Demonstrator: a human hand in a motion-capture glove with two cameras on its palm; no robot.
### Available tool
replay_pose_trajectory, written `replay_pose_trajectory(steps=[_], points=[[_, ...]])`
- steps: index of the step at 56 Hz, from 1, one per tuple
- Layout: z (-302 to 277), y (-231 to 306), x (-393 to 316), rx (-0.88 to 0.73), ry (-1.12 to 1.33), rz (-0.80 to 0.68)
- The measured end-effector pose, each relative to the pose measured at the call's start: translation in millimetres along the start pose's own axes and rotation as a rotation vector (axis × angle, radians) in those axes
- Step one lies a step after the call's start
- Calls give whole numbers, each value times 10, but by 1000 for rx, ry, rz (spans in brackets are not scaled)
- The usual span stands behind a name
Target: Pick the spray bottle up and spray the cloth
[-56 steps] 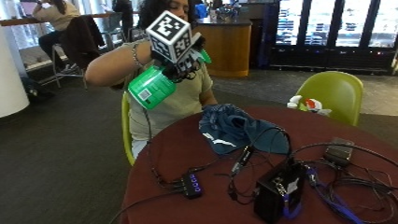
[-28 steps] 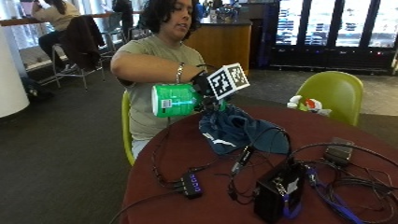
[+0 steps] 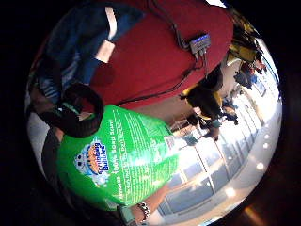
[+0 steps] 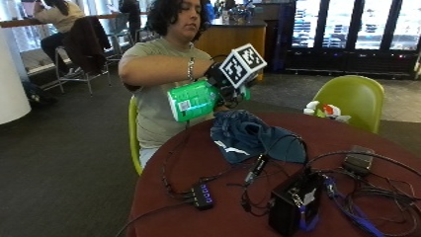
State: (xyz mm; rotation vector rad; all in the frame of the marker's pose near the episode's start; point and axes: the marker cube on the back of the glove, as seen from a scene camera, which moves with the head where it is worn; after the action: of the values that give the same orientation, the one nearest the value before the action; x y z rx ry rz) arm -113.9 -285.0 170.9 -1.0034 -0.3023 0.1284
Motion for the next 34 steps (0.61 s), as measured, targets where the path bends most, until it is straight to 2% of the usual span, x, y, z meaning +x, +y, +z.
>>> replay_pose_trajectory(steps=[11, 18, 27, 34], points=[[-470, 347, -314, 287, -252, -284], [-448, 418, -696, 503, -492, -496], [-400, 267, -1297, 611, -983, -752], [-198, -103, -1628, 660, -1069, -829]])
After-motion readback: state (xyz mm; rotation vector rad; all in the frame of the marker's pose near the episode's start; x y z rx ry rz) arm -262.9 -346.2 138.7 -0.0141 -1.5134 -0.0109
